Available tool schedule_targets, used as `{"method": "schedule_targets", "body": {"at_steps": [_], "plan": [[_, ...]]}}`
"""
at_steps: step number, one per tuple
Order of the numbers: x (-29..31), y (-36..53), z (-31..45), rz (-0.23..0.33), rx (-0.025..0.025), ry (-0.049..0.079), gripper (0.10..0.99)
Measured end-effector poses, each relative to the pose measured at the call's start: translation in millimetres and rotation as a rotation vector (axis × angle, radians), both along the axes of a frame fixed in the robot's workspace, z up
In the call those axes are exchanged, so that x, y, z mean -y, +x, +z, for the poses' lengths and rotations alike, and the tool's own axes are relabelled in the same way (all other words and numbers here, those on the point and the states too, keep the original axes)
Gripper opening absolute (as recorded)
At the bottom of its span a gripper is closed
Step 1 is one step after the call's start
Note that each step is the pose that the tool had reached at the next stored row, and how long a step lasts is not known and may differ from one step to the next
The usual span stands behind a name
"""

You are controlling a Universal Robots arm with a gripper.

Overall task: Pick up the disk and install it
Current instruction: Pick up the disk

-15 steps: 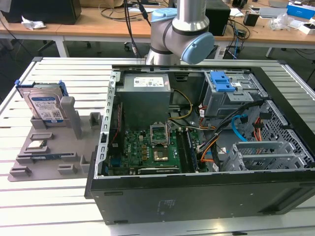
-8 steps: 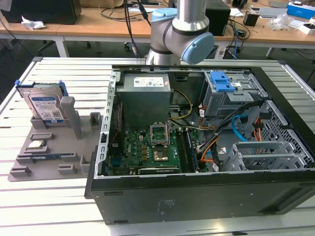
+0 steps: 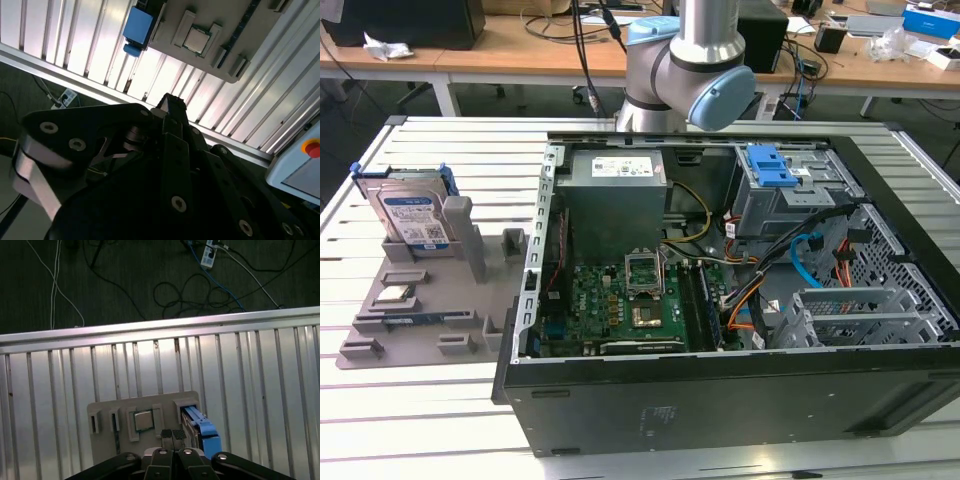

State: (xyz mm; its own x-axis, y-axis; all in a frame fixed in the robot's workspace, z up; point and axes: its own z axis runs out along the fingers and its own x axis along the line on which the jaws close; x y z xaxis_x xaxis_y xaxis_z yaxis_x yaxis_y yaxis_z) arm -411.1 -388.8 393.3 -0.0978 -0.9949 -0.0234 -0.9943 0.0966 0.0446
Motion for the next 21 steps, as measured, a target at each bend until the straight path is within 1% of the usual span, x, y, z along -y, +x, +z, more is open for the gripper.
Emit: {"method": "schedule_targets", "body": {"at_steps": [1, 2, 3, 4, 5, 6, 7, 9, 12, 15, 16, 17, 19, 21], "plan": [[0.0, 0.0, 0.0, 0.0, 0.0, 0.0, 0.114], [0.0, 0.0, 0.0, 0.0, 0.0, 0.0, 0.169], [0.0, 0.0, 0.0, 0.0, 0.0, 0.0, 0.169], [0.0, 0.0, 0.0, 0.0, 0.0, 0.0, 0.294], [0.0, 0.0, 0.0, 0.001, 0.0, 0.0, 0.357], [0.0, 0.0, 0.0, 0.001, 0.0, 0.0, 0.416], [0.0, 0.0, 0.0, 0.001, 0.0, 0.0, 0.416], [0.0, 0.0, 0.0, 0.001, 0.0, 0.0, 0.541], [-0.5, 0.0, 0.0, 0.001, 0.0001, 0.0, 0.541], [-7.6, 0.4, 0.0, 0.001, 0.0, 0.0, 0.541], [-12.5, 1.2, 0.1, 0.001, -0.0002, -0.001, 0.541], [-16.2, 2.2, 0.0, 0.001, 0.0, -0.002, 0.541], [-20.0, 4.0, -0.1, 0.001, 0.0, -0.005, 0.541], [-24.0, 6.7, -0.2, 0.001, -0.0001, -0.011, 0.541]]}}
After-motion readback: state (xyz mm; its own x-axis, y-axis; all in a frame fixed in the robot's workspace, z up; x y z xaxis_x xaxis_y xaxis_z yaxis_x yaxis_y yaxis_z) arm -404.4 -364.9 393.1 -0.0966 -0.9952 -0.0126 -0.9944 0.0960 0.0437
